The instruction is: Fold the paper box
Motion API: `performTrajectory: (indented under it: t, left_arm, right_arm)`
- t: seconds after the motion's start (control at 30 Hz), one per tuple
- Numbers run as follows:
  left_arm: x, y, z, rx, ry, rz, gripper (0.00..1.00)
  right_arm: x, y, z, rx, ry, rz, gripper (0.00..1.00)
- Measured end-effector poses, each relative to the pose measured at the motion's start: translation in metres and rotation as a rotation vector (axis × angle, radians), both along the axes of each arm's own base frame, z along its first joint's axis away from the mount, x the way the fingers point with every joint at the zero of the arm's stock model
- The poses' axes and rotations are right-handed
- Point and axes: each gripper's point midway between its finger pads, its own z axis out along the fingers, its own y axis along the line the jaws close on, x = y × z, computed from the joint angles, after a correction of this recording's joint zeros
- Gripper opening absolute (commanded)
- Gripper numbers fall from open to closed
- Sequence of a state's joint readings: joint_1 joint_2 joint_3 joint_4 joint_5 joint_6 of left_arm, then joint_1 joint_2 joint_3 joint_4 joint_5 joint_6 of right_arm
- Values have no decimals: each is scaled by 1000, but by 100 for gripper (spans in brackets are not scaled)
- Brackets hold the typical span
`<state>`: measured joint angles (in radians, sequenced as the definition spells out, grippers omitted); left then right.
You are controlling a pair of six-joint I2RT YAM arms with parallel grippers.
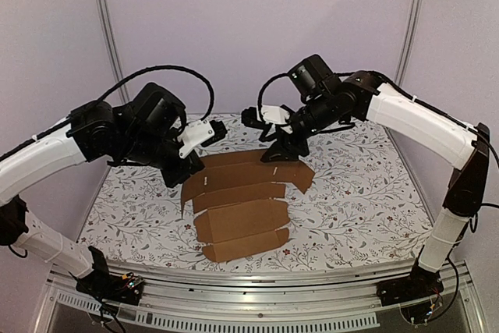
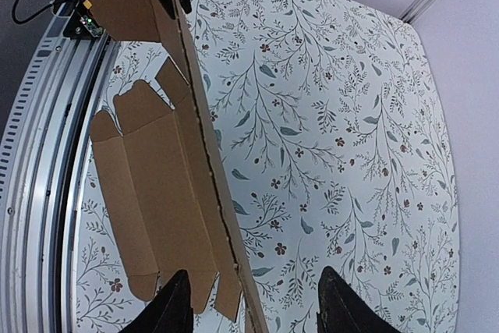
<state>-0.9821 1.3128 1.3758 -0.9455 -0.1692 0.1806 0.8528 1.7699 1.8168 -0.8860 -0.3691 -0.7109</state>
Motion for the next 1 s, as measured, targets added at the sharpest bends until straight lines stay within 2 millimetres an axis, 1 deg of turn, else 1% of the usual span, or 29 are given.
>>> performTrajectory:
  t: [0.17, 0.23, 0.33, 0.37, 0.47, 0.5, 0.6, 0.63, 0.7, 0.73, 0.87, 0.93, 0.97, 1.0]
  left_arm:
    - [0, 0, 1, -9, -8, -2, 0]
    - [0, 0, 1, -10, -9, -3, 0]
    - [0, 0, 0, -10, -9, -4, 0]
    - [0, 0, 0, -10, -11, -5, 0]
    - [0, -1, -1, -11, -14, -4, 0]
    - [1, 0, -1, -10, -15, -2, 3]
    - [3, 1, -4, -4, -21, 9, 23]
    - [4, 1, -5, -8, -25, 15, 31]
    - [5, 1, -5, -19, -32, 26, 51]
    - [6, 2, -3, -27, -39, 35, 58]
    - [12, 6, 11, -79, -84, 97, 72]
    - [15, 8, 19, -112, -108, 128, 77]
    - [16, 10, 23, -134, -119, 143, 79]
    - [17, 12, 25, -160, -128, 162, 84]
  right_arm:
    - [-3, 3, -8, -17, 15, 8, 35]
    - [-3, 3, -9, -20, 16, 10, 25]
    - [-4, 3, -9, -22, 17, 11, 4]
    - [-4, 3, -9, -22, 18, 9, 0]
    - [-5, 2, -11, -27, 18, 16, 0]
    - [-5, 2, -12, -29, 20, 16, 0]
    - [-6, 2, -17, -38, 27, 19, 0]
    - [-7, 1, -20, -44, 30, 17, 0]
    - [-7, -1, -26, -58, 37, 14, 0]
    - [-7, -3, -30, -68, 39, 9, 0]
    - [-9, -10, -41, -99, 45, -7, 0]
    - [-11, -16, -41, -106, 45, -20, 0]
    - [-12, -18, -40, -107, 44, -27, 0]
    - [-12, -20, -38, -104, 42, -34, 0]
